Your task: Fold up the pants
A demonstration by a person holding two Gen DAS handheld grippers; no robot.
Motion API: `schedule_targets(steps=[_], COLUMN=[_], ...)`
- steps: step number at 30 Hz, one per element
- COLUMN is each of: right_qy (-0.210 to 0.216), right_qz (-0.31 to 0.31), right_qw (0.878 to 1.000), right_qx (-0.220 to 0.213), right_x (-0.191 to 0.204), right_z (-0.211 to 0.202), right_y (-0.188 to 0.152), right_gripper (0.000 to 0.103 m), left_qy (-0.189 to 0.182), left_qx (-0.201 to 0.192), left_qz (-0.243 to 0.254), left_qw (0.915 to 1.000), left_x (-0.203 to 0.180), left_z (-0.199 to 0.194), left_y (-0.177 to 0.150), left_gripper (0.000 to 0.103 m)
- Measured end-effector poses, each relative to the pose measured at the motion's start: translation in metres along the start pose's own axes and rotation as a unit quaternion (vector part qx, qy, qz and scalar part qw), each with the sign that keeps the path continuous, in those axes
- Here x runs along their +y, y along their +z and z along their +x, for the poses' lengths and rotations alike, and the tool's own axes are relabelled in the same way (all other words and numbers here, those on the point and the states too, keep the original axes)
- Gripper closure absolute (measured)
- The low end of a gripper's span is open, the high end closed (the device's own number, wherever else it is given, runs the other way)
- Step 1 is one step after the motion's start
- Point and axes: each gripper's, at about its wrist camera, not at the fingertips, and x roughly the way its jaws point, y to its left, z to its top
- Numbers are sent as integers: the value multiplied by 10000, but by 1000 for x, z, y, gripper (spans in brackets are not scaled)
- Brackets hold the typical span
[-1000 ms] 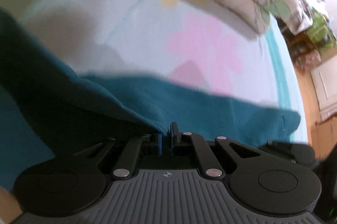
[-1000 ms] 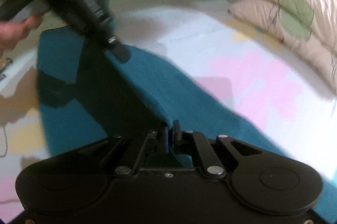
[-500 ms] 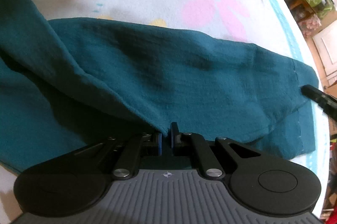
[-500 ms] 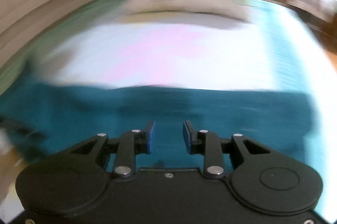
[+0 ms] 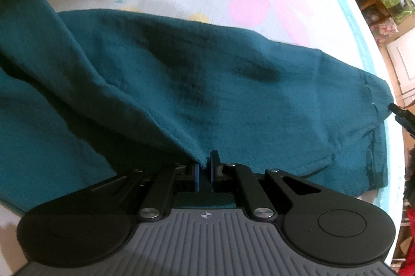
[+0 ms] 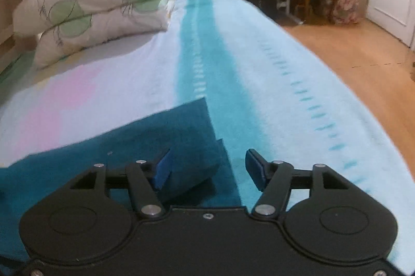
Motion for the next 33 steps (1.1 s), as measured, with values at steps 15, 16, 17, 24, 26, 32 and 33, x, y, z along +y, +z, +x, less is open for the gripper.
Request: schedule_targets(steps=[15,16,17,24,26,32,33], right_qy=[122,59,-55,-1262,-1037,-488,-457], right_qz=[840,854,802,62,341,1249,1345], right_qw=[9932,9932,9934,9871,9897,9823,9814], right_qx=[795,788,815,987,922,1311,1294], right_x=[30,32,34,30,21,-7,-9], right_z=[-77,-81,-79,-23,-35,-62,-66], right_y=[53,57,59,41,28,-28,-37], right_gripper=[89,87,85,63,63,63,62], left_qy=[-283,-300,-307,-113,-76,29,46], left_qx=[-408,-473,-490,-127,-51,2,-18], left_qz=[139,137,136,222,302,443,478], left_qw=[9987,9983,9982,9996,9995,9990,9988], left_x=[-10,-11,-10,-4,-2,-2,-3], left_z=[-40,-44,-45,-26,-22,-14,-13], left_y=[-2,-2,-3,-14,-17,-21,-20], left_gripper=[96,96,96,96,96,96,96])
